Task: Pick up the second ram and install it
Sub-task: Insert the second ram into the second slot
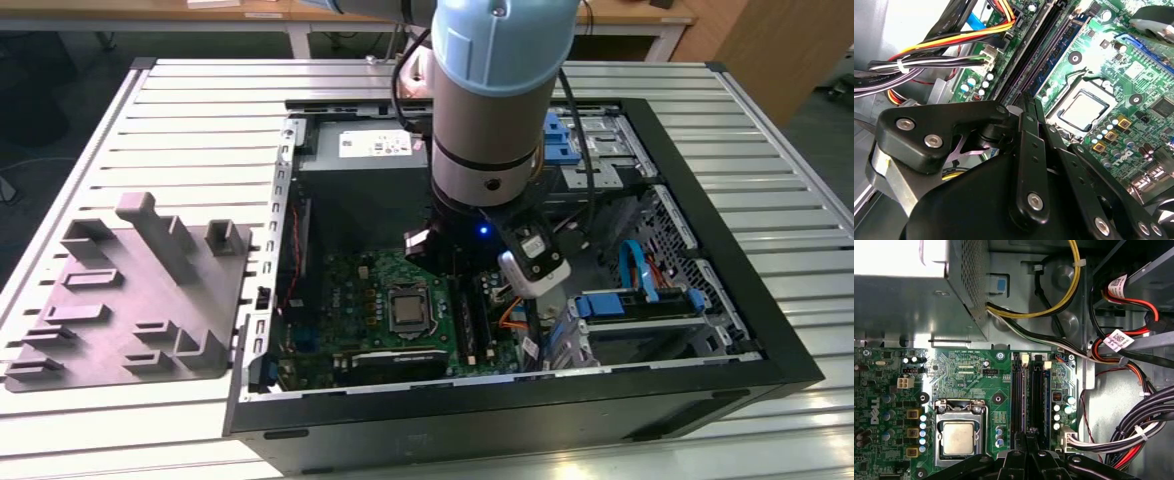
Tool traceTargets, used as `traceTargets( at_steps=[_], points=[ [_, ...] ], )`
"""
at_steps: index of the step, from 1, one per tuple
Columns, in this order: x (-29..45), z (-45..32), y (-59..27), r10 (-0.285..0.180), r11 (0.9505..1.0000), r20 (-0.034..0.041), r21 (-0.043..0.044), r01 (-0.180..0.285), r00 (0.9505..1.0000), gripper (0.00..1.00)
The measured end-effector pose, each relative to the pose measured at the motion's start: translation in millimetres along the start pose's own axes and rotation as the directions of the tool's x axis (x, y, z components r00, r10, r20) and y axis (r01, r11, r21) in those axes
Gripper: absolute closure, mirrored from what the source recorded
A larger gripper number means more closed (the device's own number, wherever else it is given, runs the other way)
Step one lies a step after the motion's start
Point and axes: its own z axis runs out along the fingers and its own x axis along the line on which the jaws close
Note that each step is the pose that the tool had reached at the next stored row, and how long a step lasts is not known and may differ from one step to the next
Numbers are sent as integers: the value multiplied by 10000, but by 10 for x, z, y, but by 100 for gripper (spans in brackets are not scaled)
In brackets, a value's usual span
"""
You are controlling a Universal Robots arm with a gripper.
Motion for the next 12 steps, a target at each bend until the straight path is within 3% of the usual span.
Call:
traceTargets(
  at_steps=[12],
  points=[
    [1, 19, -1, -1, 10000, 4, -4, 1, 10000, 89]
  ],
)
